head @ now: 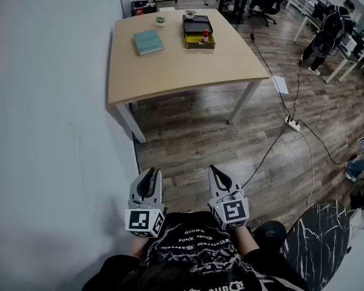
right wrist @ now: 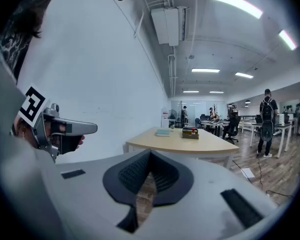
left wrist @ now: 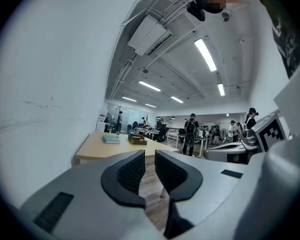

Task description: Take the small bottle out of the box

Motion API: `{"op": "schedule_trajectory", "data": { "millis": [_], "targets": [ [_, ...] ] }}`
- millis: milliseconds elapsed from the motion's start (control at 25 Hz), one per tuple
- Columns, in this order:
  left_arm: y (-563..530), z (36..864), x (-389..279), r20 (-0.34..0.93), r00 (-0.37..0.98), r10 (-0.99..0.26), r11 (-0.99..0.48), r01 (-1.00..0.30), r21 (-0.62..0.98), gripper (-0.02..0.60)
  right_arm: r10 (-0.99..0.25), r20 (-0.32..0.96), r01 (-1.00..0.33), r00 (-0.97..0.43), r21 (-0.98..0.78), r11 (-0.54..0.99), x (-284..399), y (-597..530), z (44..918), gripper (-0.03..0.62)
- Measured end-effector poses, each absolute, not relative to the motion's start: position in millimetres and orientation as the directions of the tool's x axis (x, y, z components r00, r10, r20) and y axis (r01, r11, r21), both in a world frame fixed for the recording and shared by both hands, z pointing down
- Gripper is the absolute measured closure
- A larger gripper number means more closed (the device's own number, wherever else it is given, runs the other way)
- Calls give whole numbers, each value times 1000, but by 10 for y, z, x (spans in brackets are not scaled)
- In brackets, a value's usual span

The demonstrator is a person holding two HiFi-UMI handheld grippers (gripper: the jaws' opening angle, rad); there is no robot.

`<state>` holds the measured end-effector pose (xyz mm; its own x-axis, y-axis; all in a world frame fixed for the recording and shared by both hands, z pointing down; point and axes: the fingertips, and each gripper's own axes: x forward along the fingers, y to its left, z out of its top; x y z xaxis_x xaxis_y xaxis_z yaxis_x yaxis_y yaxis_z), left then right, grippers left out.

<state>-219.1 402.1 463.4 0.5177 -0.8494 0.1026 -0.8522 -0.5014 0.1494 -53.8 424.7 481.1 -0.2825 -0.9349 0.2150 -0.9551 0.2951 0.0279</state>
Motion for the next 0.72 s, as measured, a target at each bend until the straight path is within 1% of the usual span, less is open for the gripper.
{"op": "schedule_trajectory", "data": {
  "millis": [400,640,720],
  "targets": [
    [4076,4692,-2212,108,513,-851,-496,-855,150,516,-937,226,-962,-267,-5,273,-502,4284,4888,588],
    [4109,4794,-2176,134,541,-830,-517,-837,177,515,-932,242,-962,-269,-29,270,-495,4308,4952,586],
    [4122,4861,-2144,149,570,-808,-535,-816,219,515,-928,236,-958,-287,-57,281,-510,4301,4952,517]
  ]
}}
